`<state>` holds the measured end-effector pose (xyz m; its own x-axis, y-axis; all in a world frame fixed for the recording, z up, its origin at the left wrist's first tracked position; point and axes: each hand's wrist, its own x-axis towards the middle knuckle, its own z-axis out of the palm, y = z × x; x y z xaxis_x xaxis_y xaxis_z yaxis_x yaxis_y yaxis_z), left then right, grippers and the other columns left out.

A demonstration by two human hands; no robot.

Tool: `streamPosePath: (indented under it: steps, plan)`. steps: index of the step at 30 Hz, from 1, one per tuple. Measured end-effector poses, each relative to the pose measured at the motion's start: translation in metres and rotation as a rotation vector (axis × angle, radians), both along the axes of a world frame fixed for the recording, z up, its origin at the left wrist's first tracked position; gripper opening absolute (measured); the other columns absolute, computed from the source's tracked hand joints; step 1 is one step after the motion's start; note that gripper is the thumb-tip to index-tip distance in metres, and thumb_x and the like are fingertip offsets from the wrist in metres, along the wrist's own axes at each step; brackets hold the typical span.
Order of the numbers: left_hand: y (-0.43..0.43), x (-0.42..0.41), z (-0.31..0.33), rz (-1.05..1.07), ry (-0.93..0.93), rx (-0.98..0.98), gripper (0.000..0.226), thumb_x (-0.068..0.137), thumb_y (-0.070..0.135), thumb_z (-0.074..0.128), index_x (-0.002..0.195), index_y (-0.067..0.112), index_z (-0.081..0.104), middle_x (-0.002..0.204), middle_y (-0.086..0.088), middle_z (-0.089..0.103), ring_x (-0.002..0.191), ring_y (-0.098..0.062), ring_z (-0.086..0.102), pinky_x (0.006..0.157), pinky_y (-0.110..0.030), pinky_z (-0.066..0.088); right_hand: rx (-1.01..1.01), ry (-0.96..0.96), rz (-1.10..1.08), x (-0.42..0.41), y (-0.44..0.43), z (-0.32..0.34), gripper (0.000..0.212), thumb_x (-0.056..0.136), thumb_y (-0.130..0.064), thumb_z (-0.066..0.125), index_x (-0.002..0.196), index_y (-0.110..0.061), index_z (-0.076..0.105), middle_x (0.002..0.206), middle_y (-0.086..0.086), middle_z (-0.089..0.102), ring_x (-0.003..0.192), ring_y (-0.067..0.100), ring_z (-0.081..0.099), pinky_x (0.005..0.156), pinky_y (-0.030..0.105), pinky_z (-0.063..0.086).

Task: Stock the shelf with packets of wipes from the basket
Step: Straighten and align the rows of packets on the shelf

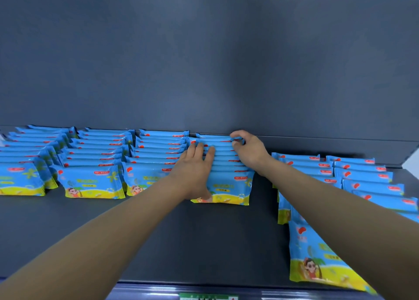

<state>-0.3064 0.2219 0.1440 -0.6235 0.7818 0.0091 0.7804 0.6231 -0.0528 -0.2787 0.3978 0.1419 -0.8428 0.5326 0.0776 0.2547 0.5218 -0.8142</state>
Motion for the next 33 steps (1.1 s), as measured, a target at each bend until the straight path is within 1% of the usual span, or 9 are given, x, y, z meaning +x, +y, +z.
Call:
streamPosePath:
  steps: [3, 9, 13, 17, 20, 23, 25, 29, 33]
  plan:
    - [0.001, -0.002, -0.001, -0.052, 0.011, 0.018, 0.113, 0.068, 0.064, 0.063, 0.148, 0.011, 0.002, 0.156, -0.009, -0.009, 0.144, -0.026, -0.013, 0.116, -0.037, -0.006, 0.038, -0.011, -0.054, -0.009, -0.002, 0.003, 0.02, 0.093, -0.02, 0.049, 0.111, -0.022, 0.058, 0.095, 0.002, 0.056, 0.07, 0.012, 0.052, 0.06, 0.021, 0.042]
    - [0.0, -0.009, 0.001, -0.087, -0.013, 0.038, 0.112, 0.069, 0.06, 0.064, 0.148, 0.013, 0.0, 0.156, -0.004, 0.004, 0.144, -0.021, 0.0, 0.116, -0.034, -0.006, -0.033, -0.019, -0.138, -0.019, 0.003, 0.006, 0.019, 0.09, -0.006, 0.039, 0.082, -0.014, 0.055, 0.077, 0.0, 0.053, 0.064, 0.014, 0.049, 0.048, 0.022, 0.039]
    - [-0.002, -0.009, 0.0, -0.091, 0.006, 0.053, 0.112, 0.068, 0.062, 0.064, 0.147, 0.014, 0.003, 0.156, -0.005, 0.0, 0.144, -0.022, -0.002, 0.116, -0.035, -0.004, -0.108, -0.037, -0.176, -0.016, 0.014, 0.013, 0.019, 0.092, -0.008, 0.037, 0.083, -0.014, 0.052, 0.072, -0.001, 0.048, 0.069, 0.017, 0.046, 0.049, 0.024, 0.037]
    - [0.003, -0.01, 0.002, -0.069, -0.024, 0.008, 0.113, 0.068, 0.061, 0.066, 0.148, 0.013, 0.001, 0.157, -0.007, -0.01, 0.145, -0.022, -0.009, 0.116, -0.036, -0.005, -0.443, -0.153, -0.173, -0.009, 0.014, 0.018, 0.018, 0.097, -0.015, 0.04, 0.086, -0.01, 0.054, 0.075, 0.007, 0.055, 0.061, 0.02, 0.054, 0.051, 0.03, 0.048]
    - [0.005, -0.012, 0.004, -0.064, -0.001, -0.035, 0.117, 0.068, 0.064, 0.064, 0.148, 0.012, -0.005, 0.157, -0.008, -0.004, 0.145, -0.022, -0.005, 0.117, -0.038, -0.005, -0.599, -0.065, -0.246, -0.005, 0.014, 0.02, 0.016, 0.095, -0.009, 0.04, 0.094, -0.007, 0.056, 0.084, 0.013, 0.061, 0.071, 0.027, 0.06, 0.063, 0.039, 0.055]
    - [0.004, -0.011, 0.003, -0.068, 0.04, -0.065, 0.117, 0.071, 0.068, 0.058, 0.148, 0.01, -0.008, 0.157, -0.009, -0.004, 0.145, -0.023, -0.005, 0.117, -0.039, -0.005, -0.538, -0.069, -0.186, 0.001, 0.013, 0.018, 0.021, 0.094, -0.007, 0.039, 0.103, -0.007, 0.059, 0.093, 0.013, 0.061, 0.075, 0.025, 0.061, 0.074, 0.041, 0.056]
    - [0.004, -0.01, 0.002, -0.061, 0.054, -0.076, 0.116, 0.072, 0.07, 0.056, 0.147, 0.008, -0.008, 0.157, -0.01, -0.005, 0.145, -0.024, -0.005, 0.118, -0.039, -0.003, -0.534, -0.07, -0.148, 0.005, 0.01, 0.017, 0.021, 0.094, -0.006, 0.04, 0.105, -0.008, 0.058, 0.092, 0.012, 0.059, 0.067, 0.021, 0.059, 0.067, 0.037, 0.054]
    - [0.001, -0.006, 0.003, -0.032, 0.068, -0.083, 0.12, 0.07, 0.073, 0.055, 0.147, 0.008, -0.009, 0.157, -0.013, -0.005, 0.145, -0.028, -0.005, 0.117, -0.04, -0.002, -0.626, -0.004, -0.166, 0.014, 0.01, 0.02, 0.02, 0.094, -0.003, 0.037, 0.084, -0.011, 0.052, 0.085, 0.009, 0.055, 0.068, 0.019, 0.054, 0.064, 0.031, 0.048]
    - [-0.009, 0.001, -0.002, -0.03, 0.13, -0.1, 0.119, 0.07, 0.072, 0.057, 0.147, 0.01, -0.01, 0.156, -0.015, -0.006, 0.144, -0.032, -0.002, 0.117, -0.043, -0.003, -0.547, -0.112, -0.198, 0.032, 0.006, 0.021, 0.017, 0.094, -0.027, 0.048, 0.095, -0.012, 0.056, 0.1, 0.007, 0.062, 0.085, 0.02, 0.061, 0.074, 0.034, 0.053]
